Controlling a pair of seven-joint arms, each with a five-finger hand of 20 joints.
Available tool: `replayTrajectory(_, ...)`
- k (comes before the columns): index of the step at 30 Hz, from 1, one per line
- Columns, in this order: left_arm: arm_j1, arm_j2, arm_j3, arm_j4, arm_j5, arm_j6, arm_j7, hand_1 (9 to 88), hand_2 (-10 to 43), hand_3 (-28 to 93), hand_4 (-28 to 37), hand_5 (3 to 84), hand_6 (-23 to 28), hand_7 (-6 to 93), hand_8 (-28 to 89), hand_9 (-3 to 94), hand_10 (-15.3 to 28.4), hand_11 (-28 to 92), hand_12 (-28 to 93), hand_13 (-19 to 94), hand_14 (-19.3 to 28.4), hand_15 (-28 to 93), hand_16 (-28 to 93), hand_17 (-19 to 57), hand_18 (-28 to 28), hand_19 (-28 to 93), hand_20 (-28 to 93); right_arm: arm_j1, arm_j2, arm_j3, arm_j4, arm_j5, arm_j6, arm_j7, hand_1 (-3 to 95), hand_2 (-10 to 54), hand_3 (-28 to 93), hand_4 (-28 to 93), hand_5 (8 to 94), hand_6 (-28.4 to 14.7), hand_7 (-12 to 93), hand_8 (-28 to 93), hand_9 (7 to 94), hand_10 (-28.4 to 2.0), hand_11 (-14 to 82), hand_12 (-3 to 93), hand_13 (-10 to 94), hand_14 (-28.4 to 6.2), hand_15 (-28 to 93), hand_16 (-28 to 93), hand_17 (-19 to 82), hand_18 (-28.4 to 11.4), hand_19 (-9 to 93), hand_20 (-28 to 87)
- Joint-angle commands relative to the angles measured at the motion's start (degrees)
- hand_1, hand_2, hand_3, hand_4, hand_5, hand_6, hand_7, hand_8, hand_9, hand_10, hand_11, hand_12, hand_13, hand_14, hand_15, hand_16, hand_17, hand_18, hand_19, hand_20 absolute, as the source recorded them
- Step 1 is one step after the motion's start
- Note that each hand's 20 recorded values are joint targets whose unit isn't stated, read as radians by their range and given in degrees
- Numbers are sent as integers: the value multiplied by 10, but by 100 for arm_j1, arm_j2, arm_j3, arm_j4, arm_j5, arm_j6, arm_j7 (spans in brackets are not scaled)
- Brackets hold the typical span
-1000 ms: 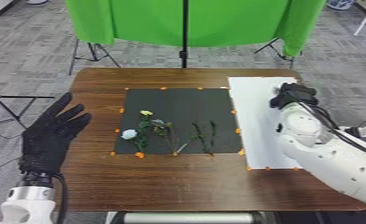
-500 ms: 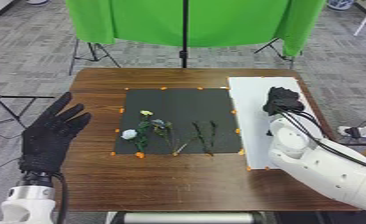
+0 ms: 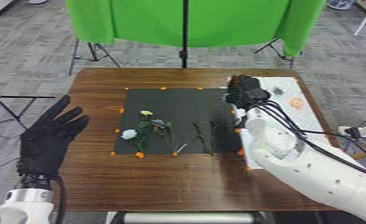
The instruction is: Arrange flowers
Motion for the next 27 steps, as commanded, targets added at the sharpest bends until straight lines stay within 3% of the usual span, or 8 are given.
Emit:
replayTrajectory(1, -45, -50, 33, 40, 6, -6, -90, 243, 59, 796, -239, 365, 85, 126, -96, 351, 193, 232, 110, 272, 275, 513, -74, -56, 284, 524, 261, -90, -1069, -215, 16, -188, -627, -408, 551, -95, 717, -283, 865, 24, 204, 39, 937, -67, 166, 312, 822, -43, 581, 222, 333, -205, 932, 484)
replayTrajectory(7, -124, -100, 6, 62, 63, -70, -210, 242, 59, 797, -238, 365, 85, 126, -96, 351, 194, 232, 109, 272, 274, 512, -73, -56, 284, 524, 262, -3, -1346, -481, 372, -245, -804, -289, 536, -95, 726, -283, 848, 33, 215, 20, 936, -64, 152, 342, 783, -50, 631, 210, 306, -216, 931, 482)
replayTrajectory(14, -132, -143, -46, 64, 88, -95, -315, 242, 58, 798, -239, 365, 85, 126, -96, 351, 195, 232, 109, 272, 274, 513, -73, -56, 284, 522, 261, -193, -1204, -467, 206, -427, -1192, -219, 500, -95, 729, -283, 784, 30, 180, -16, 872, -73, 168, 351, 714, -67, 694, 179, 272, -225, 918, 494)
replayTrajectory(21, -66, -179, -70, 50, 90, -76, -329, 241, 59, 798, -236, 366, 85, 126, -96, 353, 194, 231, 109, 274, 277, 516, -74, -56, 284, 523, 259, -697, -1105, -25, -200, -674, -1588, -454, 386, -95, 818, -283, 665, 30, 167, -135, 715, -121, 328, 180, 609, -107, 755, 138, 227, -235, 900, 533)
replayTrajectory(27, -60, -169, -69, 42, 101, -66, -315, 242, 59, 798, -236, 367, 85, 125, -96, 354, 196, 232, 109, 276, 278, 516, -75, -55, 284, 523, 257, -806, -919, -13, -449, -991, -1371, -544, 326, -95, 813, -283, 636, 20, 156, -134, 672, -153, 288, 154, 573, -129, 749, 125, 221, -243, 899, 541)
